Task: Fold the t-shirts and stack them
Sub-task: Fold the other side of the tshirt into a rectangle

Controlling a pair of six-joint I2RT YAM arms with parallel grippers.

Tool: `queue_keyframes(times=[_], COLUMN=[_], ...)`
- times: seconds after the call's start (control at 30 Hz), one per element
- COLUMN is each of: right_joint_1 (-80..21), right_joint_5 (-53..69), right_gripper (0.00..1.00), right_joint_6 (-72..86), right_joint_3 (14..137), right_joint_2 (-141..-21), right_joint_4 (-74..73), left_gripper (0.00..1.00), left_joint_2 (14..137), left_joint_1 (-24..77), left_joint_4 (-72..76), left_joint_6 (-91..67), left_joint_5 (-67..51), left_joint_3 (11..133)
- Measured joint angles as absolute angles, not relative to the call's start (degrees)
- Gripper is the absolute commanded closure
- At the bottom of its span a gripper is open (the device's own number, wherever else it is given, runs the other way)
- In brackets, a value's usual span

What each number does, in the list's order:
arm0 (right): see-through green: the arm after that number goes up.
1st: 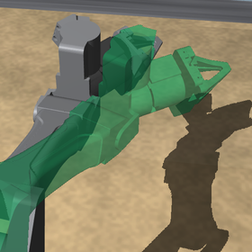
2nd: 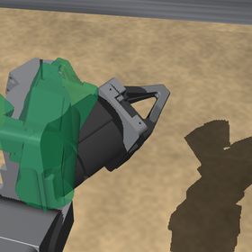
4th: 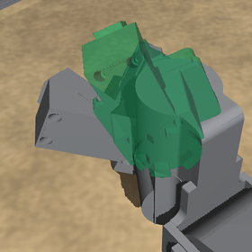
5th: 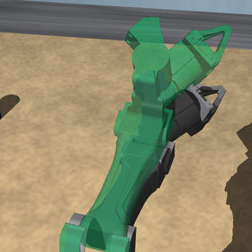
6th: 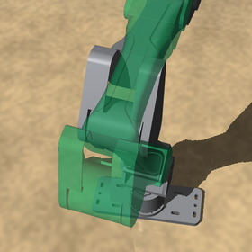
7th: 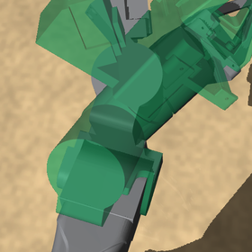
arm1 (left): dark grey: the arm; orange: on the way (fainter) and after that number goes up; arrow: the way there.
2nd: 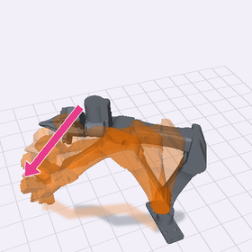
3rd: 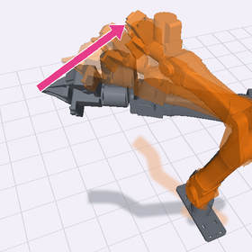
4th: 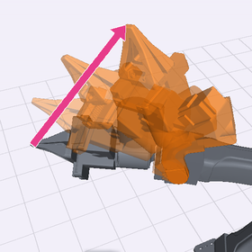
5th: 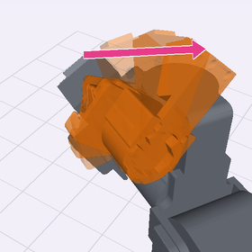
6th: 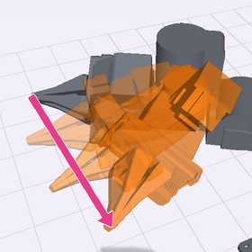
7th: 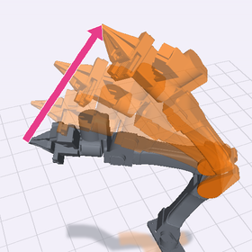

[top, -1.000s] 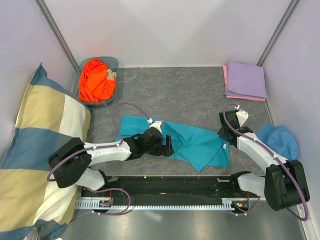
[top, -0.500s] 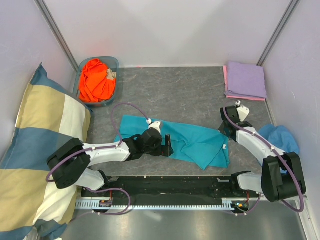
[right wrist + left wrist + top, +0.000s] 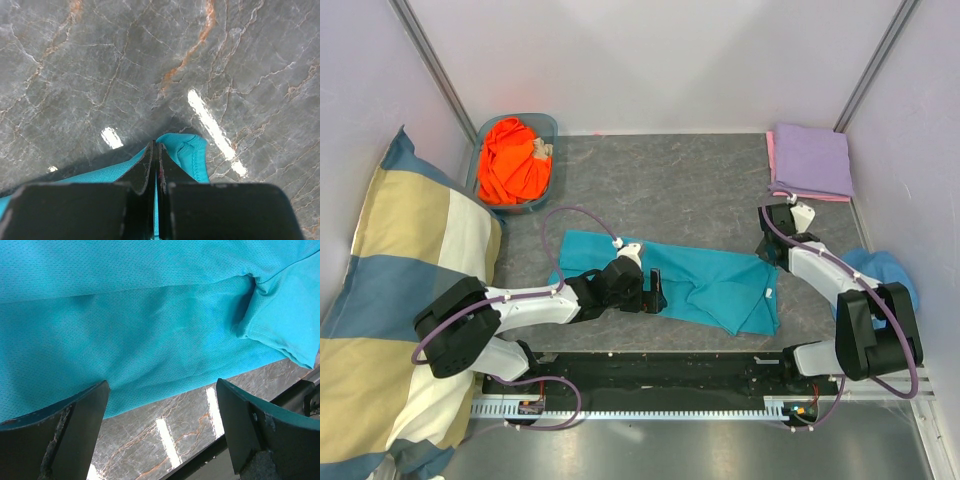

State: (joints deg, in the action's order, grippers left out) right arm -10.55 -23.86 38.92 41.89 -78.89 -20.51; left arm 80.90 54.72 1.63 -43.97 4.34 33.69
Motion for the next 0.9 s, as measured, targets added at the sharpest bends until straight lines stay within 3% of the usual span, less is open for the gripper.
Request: queue_keyframes(times=[0.67, 0.7, 0.8, 0.9], right_joint_1=[-8.6, -8.6, -8.3, -8.1], right_joint_5=[-23.9, -23.9, -23.9, -23.9], right_gripper=[0.98, 0.77, 0.34, 0.23], right_joint_6=[37.5, 37.4, 37.2, 36.1], right_joint_3=[43.0, 43.1, 43.5, 44.4], right_joint_2=[-80.9, -81.1, -82.0, -82.2], right_joint_4=[-20.1, -20.1, -19.7, -19.7], left_gripper=[0.02, 0.02, 0.02, 0.01], left_joint_2=[80.6, 80.6, 80.6, 80.3], left_joint_1=[54.7, 54.7, 54.7, 54.7], left_joint_4=[2.0, 2.0, 2.1, 1.9], left_joint_6=[-44.0, -44.0, -44.0, -44.0], left_joint_5=[4.4, 4.4, 4.4, 4.5], left_joint_3=[33.3, 33.3, 33.1, 33.1])
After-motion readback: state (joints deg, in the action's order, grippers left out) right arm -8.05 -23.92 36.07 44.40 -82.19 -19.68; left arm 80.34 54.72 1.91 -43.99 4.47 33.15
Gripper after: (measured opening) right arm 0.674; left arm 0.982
